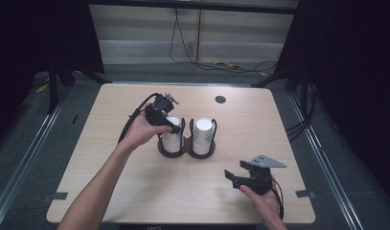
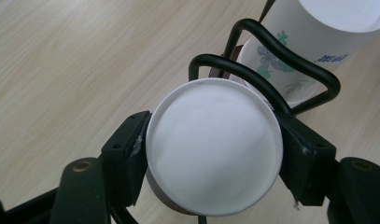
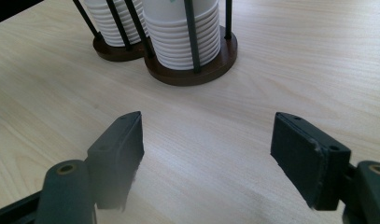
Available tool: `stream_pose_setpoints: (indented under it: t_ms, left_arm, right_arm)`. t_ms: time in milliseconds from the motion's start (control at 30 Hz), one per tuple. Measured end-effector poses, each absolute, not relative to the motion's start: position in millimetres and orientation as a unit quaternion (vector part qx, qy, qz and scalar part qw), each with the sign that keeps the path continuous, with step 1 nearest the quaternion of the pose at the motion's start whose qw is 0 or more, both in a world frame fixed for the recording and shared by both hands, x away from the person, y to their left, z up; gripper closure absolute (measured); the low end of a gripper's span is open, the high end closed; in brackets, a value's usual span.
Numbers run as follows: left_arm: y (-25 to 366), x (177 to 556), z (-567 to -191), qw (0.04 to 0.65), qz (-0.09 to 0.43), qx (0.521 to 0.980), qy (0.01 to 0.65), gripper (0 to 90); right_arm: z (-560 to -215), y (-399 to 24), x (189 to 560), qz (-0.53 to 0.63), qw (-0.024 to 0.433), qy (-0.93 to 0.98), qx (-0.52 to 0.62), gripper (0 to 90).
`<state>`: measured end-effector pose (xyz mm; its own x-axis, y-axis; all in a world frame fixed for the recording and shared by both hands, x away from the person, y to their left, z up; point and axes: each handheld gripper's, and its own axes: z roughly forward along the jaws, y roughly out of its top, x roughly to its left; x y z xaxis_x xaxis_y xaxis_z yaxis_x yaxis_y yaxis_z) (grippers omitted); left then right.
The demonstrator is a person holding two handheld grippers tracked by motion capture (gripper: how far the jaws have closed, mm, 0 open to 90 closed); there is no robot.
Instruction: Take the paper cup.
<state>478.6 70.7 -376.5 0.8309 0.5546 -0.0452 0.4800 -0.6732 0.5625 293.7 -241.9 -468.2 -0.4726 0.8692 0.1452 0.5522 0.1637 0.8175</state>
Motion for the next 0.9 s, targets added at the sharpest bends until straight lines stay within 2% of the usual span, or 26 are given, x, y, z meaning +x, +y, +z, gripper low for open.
stream_pose_setpoints:
  t_ms: [333, 900]
  left_arm:
    - [74.1, 479.5, -372.6, 0.280, 0.060, 0.913, 0.289, 34.1]
    - [80.7, 478.0, -357.4, 0.307, 0.070, 0.902, 0.296, 34.4]
  right_arm:
    - [-468.3, -241.9, 294.1, 0.434, 0.182, 0.740, 0.481, 25.5]
    - [-468.4, -241.3, 294.2, 0.432, 0.180, 0.742, 0.480, 25.5]
